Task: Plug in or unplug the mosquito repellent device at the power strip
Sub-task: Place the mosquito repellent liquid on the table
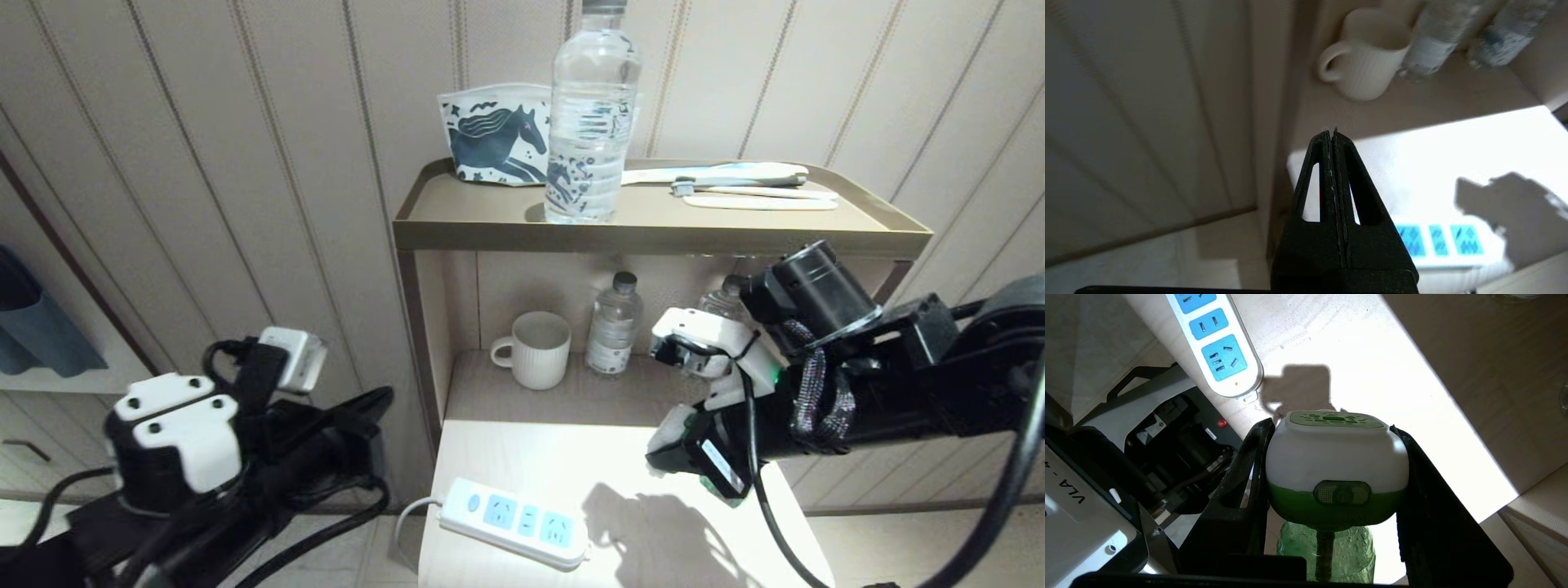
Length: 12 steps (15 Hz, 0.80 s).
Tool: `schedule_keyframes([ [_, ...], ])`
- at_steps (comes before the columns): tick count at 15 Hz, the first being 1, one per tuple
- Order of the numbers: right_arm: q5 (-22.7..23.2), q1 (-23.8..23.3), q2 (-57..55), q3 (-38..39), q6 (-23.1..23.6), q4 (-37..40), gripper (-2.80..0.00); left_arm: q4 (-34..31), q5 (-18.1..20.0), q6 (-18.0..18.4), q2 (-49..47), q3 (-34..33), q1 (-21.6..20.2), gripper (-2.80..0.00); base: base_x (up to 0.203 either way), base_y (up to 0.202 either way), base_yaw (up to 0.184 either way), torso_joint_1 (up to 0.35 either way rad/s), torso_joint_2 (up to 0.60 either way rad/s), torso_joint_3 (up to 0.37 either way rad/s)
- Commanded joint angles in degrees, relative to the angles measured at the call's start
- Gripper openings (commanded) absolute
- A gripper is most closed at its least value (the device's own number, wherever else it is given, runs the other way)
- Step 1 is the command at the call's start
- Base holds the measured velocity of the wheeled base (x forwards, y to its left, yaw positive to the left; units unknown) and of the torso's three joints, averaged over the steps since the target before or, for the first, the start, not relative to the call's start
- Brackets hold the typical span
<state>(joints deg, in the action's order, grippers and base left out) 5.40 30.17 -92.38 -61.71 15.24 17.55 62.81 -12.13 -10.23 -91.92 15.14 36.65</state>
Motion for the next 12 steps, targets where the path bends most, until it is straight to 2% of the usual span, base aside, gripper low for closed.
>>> schedule_keyframes([
  [1, 0.07, -1.43, 1.96, 3.08, 0.14, -2.09, -2.8, 0.06, -0.27, -0.29, 13.15, -9.57, -4.25, -2.8, 0.0, 0.0, 0.0, 0.0, 0.0, 0.0],
  [2, -0.01, -1.83, 2.3, 3.76, 0.14, -3.1, -2.8, -0.53, -1.26, -0.25, 16.99, -12.28, -5.75, -2.8, 0.0, 0.0, 0.0, 0.0, 0.0, 0.0],
  [4, -0.1, -3.03, 3.71, 5.77, -0.89, -6.54, -2.8, -6.28, -8.11, -0.03, 25.34, -13.98, -8.2, -2.8, 0.0, 0.0, 0.0, 0.0, 0.0, 0.0],
  [6, -2.96, -3.36, 4.99, 8.05, -4.8, -11.74, -2.8, -20.4, -15.53, 0.1, 36.32, -14.08, -10.51, -2.8, 0.0, 0.0, 0.0, 0.0, 0.0, 0.0],
  [7, -8.21, -3.16, 5.0, 9.21, -6.84, -14.94, -2.8, -30.67, -17.88, 0.02, 42.64, -12.13, -12.97, -2.8, 0.0, 0.0, 0.0, 0.0, 0.0, 0.0],
  [8, -13.37, -3.04, 4.8, 10.63, -8.75, -19.03, -2.8, -41.79, -18.89, -0.09, 48.78, -9.22, -15.91, -2.8, 0.0, 0.0, 0.0, 0.0, 0.0, 0.0],
  [10, -21.15, -3.13, 4.37, 15.11, -12.83, -29.19, -2.8, -66.35, -17.66, -0.25, 62.65, -0.45, -22.61, -2.8, 0.0, 0.0, 0.0, 0.0, 0.0, 0.0],
  [11, -23.91, -3.38, 4.25, 16.99, -14.5, -33.94, -2.8, -75.31, -15.79, -0.22, 69.57, 2.72, -26.32, -2.8, 0.0, 0.0, 0.0, 0.0, 0.0, 0.0],
  [12, -28.07, -3.47, 3.84, 18.23, -16.34, -39.04, -2.8, -80.89, -14.14, -0.04, 75.44, 4.18, -29.74, -2.8, 0.0, 0.0, 0.0, 0.0, 0.0, 0.0],
])
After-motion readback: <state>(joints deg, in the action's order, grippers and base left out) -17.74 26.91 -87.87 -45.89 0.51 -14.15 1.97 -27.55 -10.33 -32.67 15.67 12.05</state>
